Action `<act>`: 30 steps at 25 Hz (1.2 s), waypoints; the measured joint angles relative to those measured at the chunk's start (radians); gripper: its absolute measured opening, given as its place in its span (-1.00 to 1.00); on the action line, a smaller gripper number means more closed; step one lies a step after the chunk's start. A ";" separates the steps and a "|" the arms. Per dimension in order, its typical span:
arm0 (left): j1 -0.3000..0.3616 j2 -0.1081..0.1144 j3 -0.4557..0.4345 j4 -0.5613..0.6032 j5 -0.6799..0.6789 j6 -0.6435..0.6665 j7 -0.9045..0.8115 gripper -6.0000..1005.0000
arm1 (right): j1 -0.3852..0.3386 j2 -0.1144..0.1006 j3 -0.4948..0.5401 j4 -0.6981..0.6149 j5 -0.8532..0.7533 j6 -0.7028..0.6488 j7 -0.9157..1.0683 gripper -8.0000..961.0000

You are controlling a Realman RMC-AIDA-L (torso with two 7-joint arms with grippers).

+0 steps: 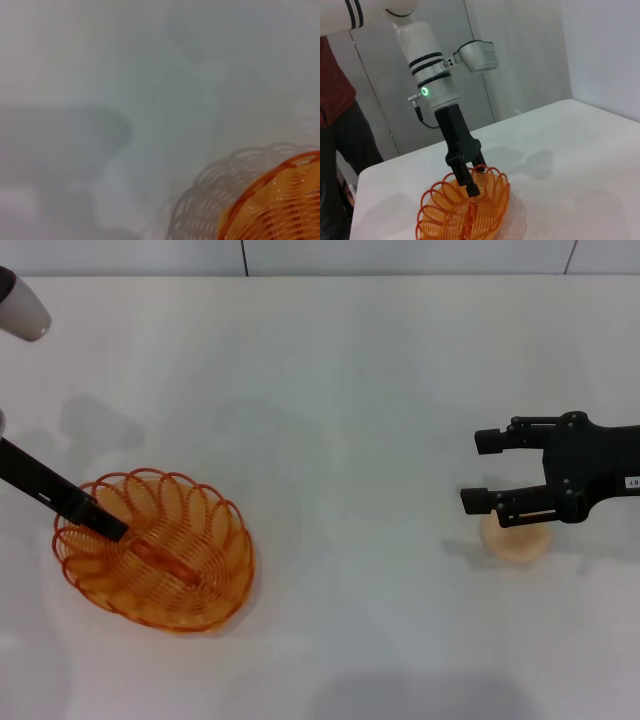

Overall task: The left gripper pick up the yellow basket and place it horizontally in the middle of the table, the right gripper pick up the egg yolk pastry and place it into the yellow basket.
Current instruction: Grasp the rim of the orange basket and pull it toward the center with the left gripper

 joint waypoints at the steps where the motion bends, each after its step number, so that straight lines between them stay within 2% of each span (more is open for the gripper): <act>1: 0.000 -0.001 0.000 0.000 0.000 0.000 0.000 0.07 | 0.000 0.000 0.000 0.000 0.000 0.000 0.000 0.70; 10: -0.001 -0.004 0.002 -0.001 0.003 -0.020 -0.005 -0.01 | 0.001 0.000 0.001 0.000 0.001 0.001 0.000 0.70; 13: -0.001 -0.001 0.002 -0.001 0.003 -0.024 -0.007 -0.43 | 0.003 0.000 0.001 0.000 0.001 0.003 0.000 0.70; 18: -0.002 -0.003 0.004 -0.001 0.004 -0.024 -0.001 -0.65 | 0.003 0.000 0.001 -0.004 0.001 0.003 0.000 0.70; 30: -0.011 0.000 0.010 0.021 0.000 0.006 -0.007 -0.73 | 0.002 0.000 0.003 -0.004 0.001 0.007 0.002 0.70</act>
